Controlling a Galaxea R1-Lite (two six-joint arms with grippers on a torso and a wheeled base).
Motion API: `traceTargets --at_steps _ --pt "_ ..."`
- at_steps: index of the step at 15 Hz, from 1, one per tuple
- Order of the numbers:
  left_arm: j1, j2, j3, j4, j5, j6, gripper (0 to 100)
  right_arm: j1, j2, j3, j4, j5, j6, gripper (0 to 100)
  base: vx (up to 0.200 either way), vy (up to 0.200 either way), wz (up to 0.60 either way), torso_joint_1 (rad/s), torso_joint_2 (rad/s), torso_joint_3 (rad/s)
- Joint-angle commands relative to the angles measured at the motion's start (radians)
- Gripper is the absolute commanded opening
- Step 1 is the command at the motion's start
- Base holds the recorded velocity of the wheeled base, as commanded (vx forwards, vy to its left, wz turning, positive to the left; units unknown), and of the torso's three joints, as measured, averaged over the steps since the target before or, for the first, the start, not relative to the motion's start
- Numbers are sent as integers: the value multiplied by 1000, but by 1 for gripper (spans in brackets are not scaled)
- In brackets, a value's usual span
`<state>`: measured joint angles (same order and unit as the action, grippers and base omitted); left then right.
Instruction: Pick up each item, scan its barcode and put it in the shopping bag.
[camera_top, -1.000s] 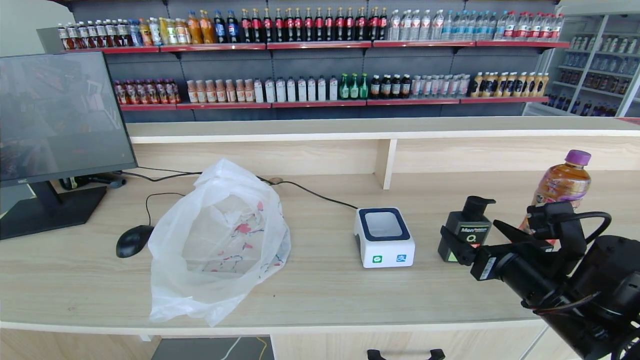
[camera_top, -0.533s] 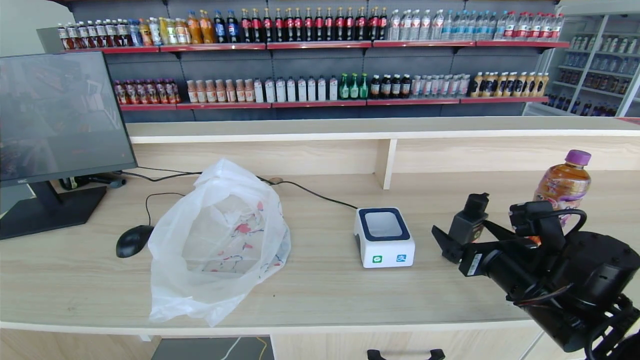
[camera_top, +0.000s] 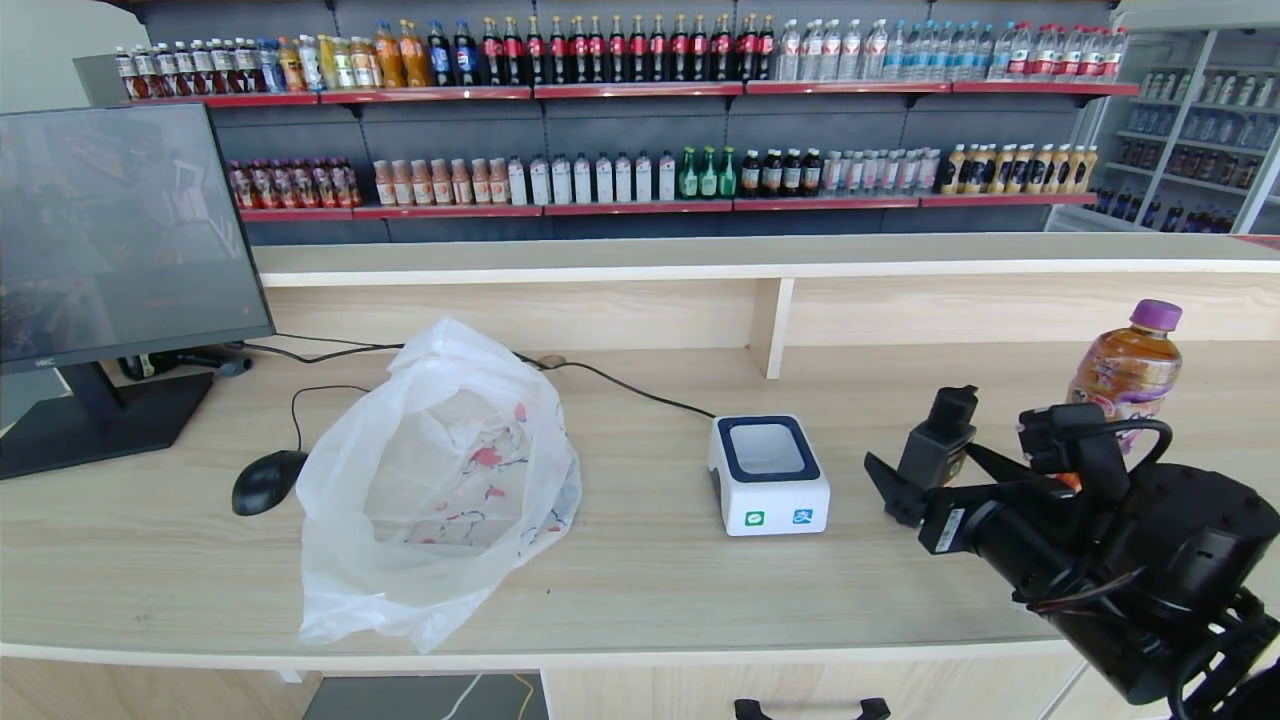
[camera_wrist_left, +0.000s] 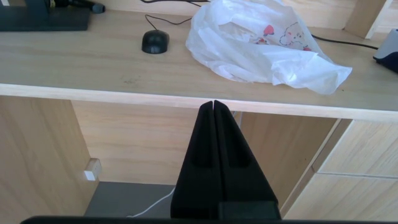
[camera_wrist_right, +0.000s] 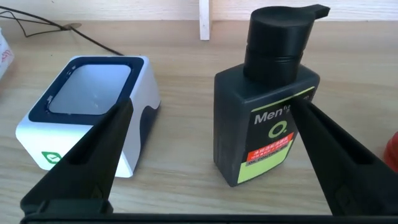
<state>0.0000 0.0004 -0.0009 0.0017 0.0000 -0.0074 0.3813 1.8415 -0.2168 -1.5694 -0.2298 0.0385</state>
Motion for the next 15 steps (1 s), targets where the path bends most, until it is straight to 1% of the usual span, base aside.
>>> traceTargets --at_steps 1,3,10,15 --pt "0 0 -1 -2 0 0 0 -4 -5 -4 -1 0 0 100 0 0 0 0 0 0" --pt "0 0 -1 0 0 0 0 -21 -2 -6 -1 0 0 100 0 0 0 0 0 0" --pt "0 0 -1 0 0 0 0 -21 5 -13 -1 1 0 100 0 0 0 0 0 0" --pt "0 0 1 -2 0 0 0 -32 48 -47 -1 1 1 100 0 0 0 0 0 0"
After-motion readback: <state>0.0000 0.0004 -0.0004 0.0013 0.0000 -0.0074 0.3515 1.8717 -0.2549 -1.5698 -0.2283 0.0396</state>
